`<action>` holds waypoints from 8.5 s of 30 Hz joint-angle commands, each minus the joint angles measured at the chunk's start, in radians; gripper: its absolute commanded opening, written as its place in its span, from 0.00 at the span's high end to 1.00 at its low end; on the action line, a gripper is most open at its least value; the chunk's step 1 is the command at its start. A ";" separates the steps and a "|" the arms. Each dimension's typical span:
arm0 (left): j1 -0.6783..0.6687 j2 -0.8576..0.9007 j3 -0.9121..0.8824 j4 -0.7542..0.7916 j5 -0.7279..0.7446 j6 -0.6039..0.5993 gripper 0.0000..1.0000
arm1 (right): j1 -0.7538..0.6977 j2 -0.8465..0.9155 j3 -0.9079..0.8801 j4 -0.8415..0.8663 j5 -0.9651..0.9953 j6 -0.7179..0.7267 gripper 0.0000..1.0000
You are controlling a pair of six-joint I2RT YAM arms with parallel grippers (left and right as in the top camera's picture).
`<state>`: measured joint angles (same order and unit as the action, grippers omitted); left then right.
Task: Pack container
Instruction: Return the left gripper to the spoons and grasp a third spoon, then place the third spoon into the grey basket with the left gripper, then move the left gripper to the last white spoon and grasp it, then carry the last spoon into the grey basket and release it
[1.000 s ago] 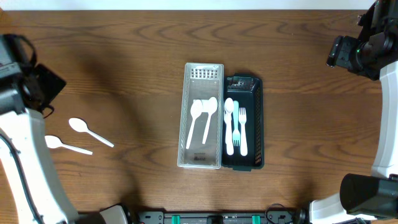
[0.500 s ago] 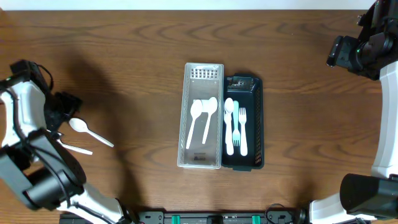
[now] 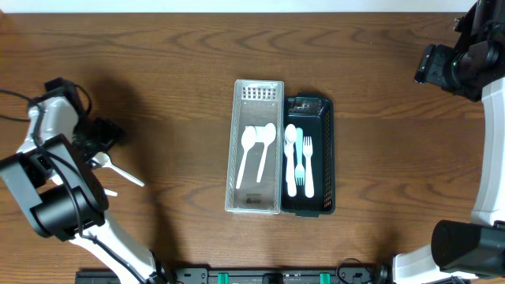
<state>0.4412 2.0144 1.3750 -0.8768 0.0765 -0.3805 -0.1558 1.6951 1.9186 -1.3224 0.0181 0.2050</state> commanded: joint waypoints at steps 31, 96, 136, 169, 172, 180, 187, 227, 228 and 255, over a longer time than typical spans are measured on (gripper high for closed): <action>-0.026 0.010 -0.065 -0.009 0.002 0.024 0.75 | -0.008 0.007 -0.004 -0.002 0.000 0.016 0.23; -0.963 -0.389 0.223 -0.204 -0.152 0.216 0.43 | -0.008 0.007 -0.004 0.002 0.001 0.018 0.22; 0.307 -0.296 -0.201 0.045 -0.080 -0.144 0.02 | -0.008 0.007 -0.004 -0.021 0.000 0.018 0.23; 0.306 -0.039 -0.203 0.153 0.021 0.005 0.12 | -0.008 0.007 -0.004 -0.021 0.000 0.018 0.23; 0.306 -0.039 -0.203 0.140 0.021 0.003 0.31 | -0.008 0.007 -0.004 -0.021 0.000 0.018 0.23; 0.306 -0.039 -0.203 0.122 0.021 0.002 0.71 | -0.008 0.007 -0.004 -0.020 0.001 0.018 0.23; 0.306 -0.039 -0.203 0.119 0.021 0.002 0.94 | -0.008 0.007 -0.004 -0.021 0.000 0.018 0.23; -0.986 -0.325 0.154 0.008 0.025 0.265 0.94 | -0.008 0.007 -0.004 0.002 0.001 -0.005 0.22; -0.990 -0.298 0.154 0.014 0.025 0.253 0.94 | -0.008 0.007 -0.004 0.002 0.001 -0.005 0.22; -0.987 -0.207 0.176 0.027 -0.118 0.311 0.40 | -0.002 0.007 -0.004 0.039 0.003 -0.090 0.21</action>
<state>-0.5503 1.9419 1.5265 -0.8585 0.0696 -0.0975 -0.1558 1.6951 1.9182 -1.2991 0.0185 0.1486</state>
